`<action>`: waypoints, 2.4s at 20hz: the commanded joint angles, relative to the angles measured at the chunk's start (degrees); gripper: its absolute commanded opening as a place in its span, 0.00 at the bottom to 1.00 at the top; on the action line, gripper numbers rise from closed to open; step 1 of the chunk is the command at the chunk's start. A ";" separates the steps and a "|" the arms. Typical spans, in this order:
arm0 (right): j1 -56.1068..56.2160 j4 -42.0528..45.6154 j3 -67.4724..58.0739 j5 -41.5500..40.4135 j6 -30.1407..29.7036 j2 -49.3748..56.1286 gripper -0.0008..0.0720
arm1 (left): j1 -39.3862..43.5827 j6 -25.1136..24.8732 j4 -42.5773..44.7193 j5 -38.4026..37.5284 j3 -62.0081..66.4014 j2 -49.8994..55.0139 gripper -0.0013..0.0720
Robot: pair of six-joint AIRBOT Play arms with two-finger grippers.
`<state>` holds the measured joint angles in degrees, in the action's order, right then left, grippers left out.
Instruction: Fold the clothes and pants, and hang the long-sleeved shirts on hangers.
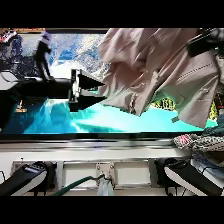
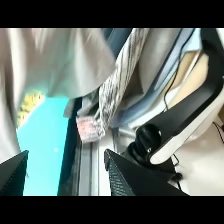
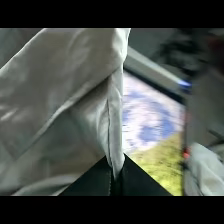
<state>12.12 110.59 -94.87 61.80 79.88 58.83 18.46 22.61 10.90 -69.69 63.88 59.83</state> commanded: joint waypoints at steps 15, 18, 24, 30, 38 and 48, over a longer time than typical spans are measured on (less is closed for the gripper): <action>-42.91 4.02 -21.99 -9.22 32.81 8.83 0.05 | 9.68 26.62 26.21 18.47 0.04 -3.23 0.65; -45.99 4.17 -21.99 -15.02 36.94 9.16 0.05 | 10.01 28.46 26.53 17.29 0.02 -3.26 0.65; -47.23 5.92 -21.97 -19.96 37.20 9.81 0.05 | 11.58 28.44 28.15 16.70 0.02 -3.08 0.65; -54.47 5.29 -22.03 -20.74 41.13 9.99 0.05 | 11.56 28.46 29.86 16.52 0.02 -3.06 0.65; -65.99 -3.85 -21.97 -20.28 41.11 10.14 0.05 | 11.56 28.46 30.71 16.31 0.02 -3.06 0.65; -67.47 -7.58 -21.51 -14.47 37.44 9.79 0.31 | 11.56 29.99 30.69 14.36 0.02 -3.08 0.65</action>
<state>-55.18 104.27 -116.40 46.02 118.17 68.97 29.98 51.66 41.58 -54.59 63.90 56.73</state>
